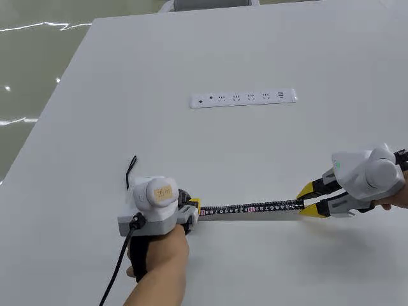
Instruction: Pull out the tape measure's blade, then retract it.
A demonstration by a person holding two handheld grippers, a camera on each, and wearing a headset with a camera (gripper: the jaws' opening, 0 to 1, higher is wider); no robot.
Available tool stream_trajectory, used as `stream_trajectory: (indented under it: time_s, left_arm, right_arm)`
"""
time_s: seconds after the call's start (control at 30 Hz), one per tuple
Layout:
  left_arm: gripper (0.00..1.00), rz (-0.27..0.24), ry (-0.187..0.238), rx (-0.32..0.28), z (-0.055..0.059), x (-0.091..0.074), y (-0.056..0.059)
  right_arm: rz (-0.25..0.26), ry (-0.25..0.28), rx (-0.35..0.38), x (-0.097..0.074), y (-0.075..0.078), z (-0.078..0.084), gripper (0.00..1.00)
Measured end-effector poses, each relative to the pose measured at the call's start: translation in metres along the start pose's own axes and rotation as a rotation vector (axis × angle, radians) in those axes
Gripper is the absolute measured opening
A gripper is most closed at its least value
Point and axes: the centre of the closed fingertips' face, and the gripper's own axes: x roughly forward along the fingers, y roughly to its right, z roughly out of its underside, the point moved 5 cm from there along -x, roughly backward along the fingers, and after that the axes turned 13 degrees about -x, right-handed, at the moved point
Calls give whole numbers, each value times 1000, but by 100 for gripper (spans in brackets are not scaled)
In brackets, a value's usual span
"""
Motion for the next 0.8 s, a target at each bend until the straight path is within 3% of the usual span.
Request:
stream_trajectory:
  time_s: [0.8]
  left_arm:
    - [61,-23,5,10,1,0,0]
  right_arm:
    - [3,-1,-2,-1,1,-1,14]
